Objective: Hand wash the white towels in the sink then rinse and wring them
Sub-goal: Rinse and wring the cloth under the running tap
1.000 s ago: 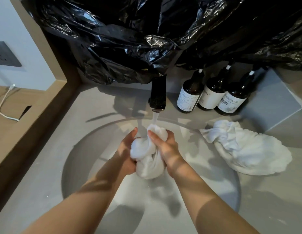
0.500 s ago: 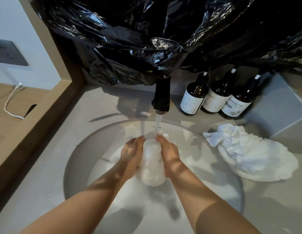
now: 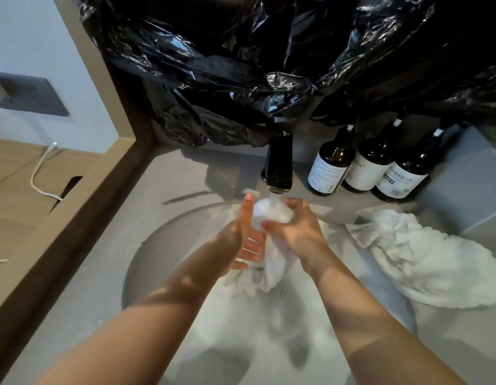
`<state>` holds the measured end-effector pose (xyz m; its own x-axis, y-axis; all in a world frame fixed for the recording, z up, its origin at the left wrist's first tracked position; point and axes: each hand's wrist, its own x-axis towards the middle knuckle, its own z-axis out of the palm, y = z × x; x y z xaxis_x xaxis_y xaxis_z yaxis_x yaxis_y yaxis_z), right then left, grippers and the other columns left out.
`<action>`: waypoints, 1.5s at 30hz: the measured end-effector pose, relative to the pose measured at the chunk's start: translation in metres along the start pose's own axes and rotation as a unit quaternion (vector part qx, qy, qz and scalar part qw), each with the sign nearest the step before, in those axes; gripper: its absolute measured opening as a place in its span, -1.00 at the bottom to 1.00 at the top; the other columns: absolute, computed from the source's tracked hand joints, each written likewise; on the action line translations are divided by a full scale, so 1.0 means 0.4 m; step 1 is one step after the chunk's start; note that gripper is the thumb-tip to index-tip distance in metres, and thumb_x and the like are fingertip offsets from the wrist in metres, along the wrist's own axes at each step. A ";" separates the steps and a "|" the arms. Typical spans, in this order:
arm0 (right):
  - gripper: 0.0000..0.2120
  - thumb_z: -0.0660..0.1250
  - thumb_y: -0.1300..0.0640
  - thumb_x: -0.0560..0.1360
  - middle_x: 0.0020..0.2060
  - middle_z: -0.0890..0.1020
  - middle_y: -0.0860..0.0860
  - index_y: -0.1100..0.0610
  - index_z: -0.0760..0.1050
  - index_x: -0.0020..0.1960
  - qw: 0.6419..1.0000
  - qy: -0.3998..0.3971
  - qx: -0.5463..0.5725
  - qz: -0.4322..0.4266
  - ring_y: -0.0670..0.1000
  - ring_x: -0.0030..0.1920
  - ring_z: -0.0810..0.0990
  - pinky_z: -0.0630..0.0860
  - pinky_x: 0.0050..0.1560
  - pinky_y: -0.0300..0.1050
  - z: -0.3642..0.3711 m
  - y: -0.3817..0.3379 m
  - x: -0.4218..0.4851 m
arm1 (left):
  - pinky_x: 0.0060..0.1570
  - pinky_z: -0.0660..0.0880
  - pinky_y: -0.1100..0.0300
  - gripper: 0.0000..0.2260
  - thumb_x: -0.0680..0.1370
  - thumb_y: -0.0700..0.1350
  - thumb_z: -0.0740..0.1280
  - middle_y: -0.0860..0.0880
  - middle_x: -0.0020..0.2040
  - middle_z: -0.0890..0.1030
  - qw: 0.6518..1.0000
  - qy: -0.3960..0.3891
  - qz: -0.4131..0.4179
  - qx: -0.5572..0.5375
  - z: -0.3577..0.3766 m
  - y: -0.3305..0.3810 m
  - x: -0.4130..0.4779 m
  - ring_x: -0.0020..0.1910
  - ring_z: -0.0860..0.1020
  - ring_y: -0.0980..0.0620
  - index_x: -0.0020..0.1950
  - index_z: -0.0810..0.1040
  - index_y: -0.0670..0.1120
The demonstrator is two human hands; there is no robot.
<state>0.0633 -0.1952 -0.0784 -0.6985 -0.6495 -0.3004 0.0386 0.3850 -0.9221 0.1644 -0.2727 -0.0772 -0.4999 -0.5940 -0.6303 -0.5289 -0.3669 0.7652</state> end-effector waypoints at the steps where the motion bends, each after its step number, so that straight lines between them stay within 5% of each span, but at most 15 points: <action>1: -0.57 0.44 0.29 0.41 -0.14 0.54 -0.04 -0.01 0.36 0.16 0.999 -0.034 0.011 -0.005 -0.09 -0.19 0.55 0.50 -0.26 -0.37 -0.002 -0.002 -0.010 | -0.08 0.48 0.05 -0.22 0.43 0.49 -0.10 -0.13 -0.06 0.60 0.998 -0.040 -0.033 -0.043 0.006 0.007 0.006 -0.07 0.57 -0.10 -0.03 0.53 -0.17; 5: -0.55 0.34 0.31 0.45 -0.23 0.57 0.05 -0.04 0.39 0.26 0.991 -0.100 0.085 0.027 -0.07 -0.31 0.53 0.43 -0.34 -0.28 -0.019 0.011 -0.028 | 0.20 0.48 -0.09 -0.42 0.49 0.36 0.19 -0.19 0.15 0.60 0.980 0.003 -0.009 -0.201 0.009 -0.018 0.036 0.13 0.57 -0.18 0.21 0.50 -0.11; 9: -0.90 0.37 0.20 0.49 -0.23 0.57 -0.04 0.06 0.49 -0.04 0.970 -0.004 0.222 0.101 -0.09 -0.30 0.54 0.43 -0.34 -0.23 -0.031 0.027 -0.042 | 0.21 0.48 -0.17 -0.32 0.32 0.22 0.37 -0.27 0.19 0.58 0.969 -0.010 0.064 -0.240 0.000 -0.048 0.029 0.14 0.58 -0.23 0.27 0.50 -0.22; 15: -0.93 0.28 0.15 0.54 -0.19 0.59 0.02 0.03 0.47 0.02 0.952 -0.044 0.277 0.122 0.00 -0.19 0.57 0.47 -0.24 -0.15 -0.011 0.027 -0.048 | 0.24 0.45 -0.10 -0.60 0.52 0.06 0.35 -0.18 0.16 0.62 0.976 -0.126 0.115 -0.137 -0.024 -0.035 0.002 0.13 0.59 -0.15 0.27 0.50 -0.14; 19: -0.81 0.18 0.16 0.59 -0.20 0.64 0.11 0.10 0.57 -0.03 0.914 -0.057 0.380 0.132 0.06 -0.20 0.59 0.51 -0.20 -0.12 0.001 -0.010 -0.053 | 0.34 0.36 -0.06 -0.37 0.40 0.32 0.32 -0.03 0.23 0.59 0.978 -0.175 0.072 -0.092 -0.020 -0.067 0.002 0.22 0.55 -0.03 0.36 0.41 0.02; 23: -0.63 0.10 0.41 0.53 -0.10 0.60 0.10 0.09 0.51 0.16 0.970 -0.047 0.230 0.069 0.02 -0.17 0.56 0.51 -0.14 -0.19 0.008 0.007 -0.038 | 0.22 0.47 0.00 -0.58 0.63 0.14 0.10 -0.15 0.12 0.64 0.974 -0.105 0.148 -0.137 -0.014 -0.080 -0.004 0.14 0.60 -0.08 0.26 0.52 -0.11; 26: -0.61 0.12 0.42 0.52 -0.12 0.61 0.06 -0.04 0.47 0.05 0.991 -0.033 0.124 0.024 -0.02 -0.21 0.55 0.51 -0.17 -0.22 0.005 0.019 -0.040 | 0.02 0.55 0.06 -0.63 0.65 0.06 0.08 -0.16 -0.01 0.68 0.969 -0.074 0.173 -0.160 -0.015 -0.074 -0.011 -0.01 0.66 -0.06 0.08 0.60 -0.13; 32: -0.84 0.34 0.22 0.51 -0.29 0.53 -0.01 -0.02 0.41 -0.07 0.997 -0.009 0.074 -0.003 -0.05 -0.31 0.49 0.45 -0.26 -0.27 0.009 0.016 -0.045 | 0.30 0.38 0.01 -0.37 0.52 0.36 0.04 -0.15 0.26 0.56 0.948 -0.234 0.125 -0.179 -0.015 -0.082 -0.021 0.27 0.52 -0.10 0.37 0.46 -0.04; 36: -0.91 0.37 0.11 0.51 -0.28 0.56 -0.01 0.06 0.48 -0.13 0.990 -0.005 0.139 0.034 -0.06 -0.30 0.52 0.47 -0.28 -0.31 0.007 0.019 -0.040 | 0.04 0.50 0.17 -0.47 0.59 0.25 -0.02 -0.08 0.05 0.68 0.955 -0.175 0.117 -0.210 -0.009 -0.077 -0.035 0.06 0.64 0.03 0.16 0.59 -0.05; 41: -0.79 0.37 0.14 0.51 -0.08 0.64 0.09 0.04 0.44 0.11 0.955 -0.112 0.237 0.138 0.03 -0.17 0.64 0.57 -0.21 -0.16 0.046 0.017 -0.043 | -0.09 0.53 0.13 -0.71 0.64 -0.02 0.13 -0.08 -0.15 0.70 0.973 -0.080 0.115 -0.186 0.008 -0.052 -0.027 -0.17 0.67 0.01 0.00 0.60 -0.12; 45: -0.81 0.33 0.37 0.49 -0.16 0.57 0.04 0.10 0.50 -0.06 0.959 0.107 0.246 0.088 -0.01 -0.29 0.55 0.47 -0.42 -0.36 0.000 0.020 -0.023 | 0.06 0.50 0.00 -0.80 0.64 -0.14 0.14 -0.21 0.06 0.62 0.972 -0.113 0.114 -0.173 -0.018 -0.028 -0.014 0.04 0.61 -0.14 0.12 0.53 -0.15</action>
<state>0.0700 -0.1861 -0.0832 -0.7782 -0.4334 -0.4544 0.4663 0.0858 -0.8804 0.1779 -0.2704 -0.0811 -0.7360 -0.5294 -0.4220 -0.1438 -0.4869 0.8616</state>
